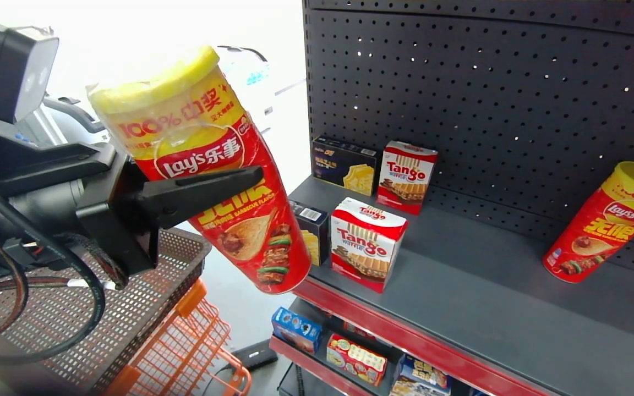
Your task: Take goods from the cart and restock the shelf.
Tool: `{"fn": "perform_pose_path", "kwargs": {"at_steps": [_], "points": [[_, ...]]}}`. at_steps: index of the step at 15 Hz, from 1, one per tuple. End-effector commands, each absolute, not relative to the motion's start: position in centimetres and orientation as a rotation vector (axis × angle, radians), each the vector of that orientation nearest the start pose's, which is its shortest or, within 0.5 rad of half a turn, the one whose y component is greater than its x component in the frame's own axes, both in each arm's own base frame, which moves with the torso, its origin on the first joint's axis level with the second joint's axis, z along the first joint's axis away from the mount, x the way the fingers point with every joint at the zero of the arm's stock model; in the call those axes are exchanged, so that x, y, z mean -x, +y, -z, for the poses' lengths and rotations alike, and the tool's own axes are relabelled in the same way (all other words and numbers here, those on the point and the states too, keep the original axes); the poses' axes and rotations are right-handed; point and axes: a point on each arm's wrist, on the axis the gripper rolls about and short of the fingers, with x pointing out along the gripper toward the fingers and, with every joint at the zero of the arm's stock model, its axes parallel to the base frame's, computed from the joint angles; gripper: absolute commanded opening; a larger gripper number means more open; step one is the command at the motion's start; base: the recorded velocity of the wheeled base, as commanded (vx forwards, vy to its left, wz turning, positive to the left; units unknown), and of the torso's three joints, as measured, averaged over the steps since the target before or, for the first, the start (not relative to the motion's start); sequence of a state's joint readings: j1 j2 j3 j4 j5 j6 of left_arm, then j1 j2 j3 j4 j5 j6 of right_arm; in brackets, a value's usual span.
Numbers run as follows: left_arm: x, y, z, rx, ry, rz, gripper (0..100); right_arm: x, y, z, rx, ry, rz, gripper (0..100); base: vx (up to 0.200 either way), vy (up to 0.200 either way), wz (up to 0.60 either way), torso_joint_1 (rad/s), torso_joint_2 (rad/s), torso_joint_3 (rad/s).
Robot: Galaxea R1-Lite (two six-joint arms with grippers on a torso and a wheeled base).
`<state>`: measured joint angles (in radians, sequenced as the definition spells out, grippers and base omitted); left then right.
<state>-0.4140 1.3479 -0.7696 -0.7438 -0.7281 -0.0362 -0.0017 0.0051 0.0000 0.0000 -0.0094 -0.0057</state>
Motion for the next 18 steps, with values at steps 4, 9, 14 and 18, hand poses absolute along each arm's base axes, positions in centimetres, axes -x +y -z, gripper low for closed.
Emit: {"fn": "perform_pose_path", "kwargs": {"at_steps": [4,9,14,18], "points": [[-19.76,-10.29,-27.79,0.006,-0.153,1.142,0,2.23,-0.02,-7.56,0.006,0.006,0.011,100,0.000,0.000,-0.60,-0.002,0.00,0.005],[-19.93,-10.36,-27.91,0.006,-0.156,1.140,0,2.23,-0.02,-7.56,0.006,0.006,0.011,100,0.000,0.000,-0.60,0.005,0.01,0.000],[-19.89,-10.23,-27.81,0.006,-0.153,1.135,0,2.23,-0.02,-7.56,0.003,0.006,0.011,100,0.000,0.000,-0.12,0.000,0.00,0.000],[-19.82,-10.16,-27.66,0.007,-0.148,1.134,0,2.23,-0.02,-7.56,0.003,0.006,0.011,100,0.000,0.000,-0.30,0.002,0.00,0.001]]}}
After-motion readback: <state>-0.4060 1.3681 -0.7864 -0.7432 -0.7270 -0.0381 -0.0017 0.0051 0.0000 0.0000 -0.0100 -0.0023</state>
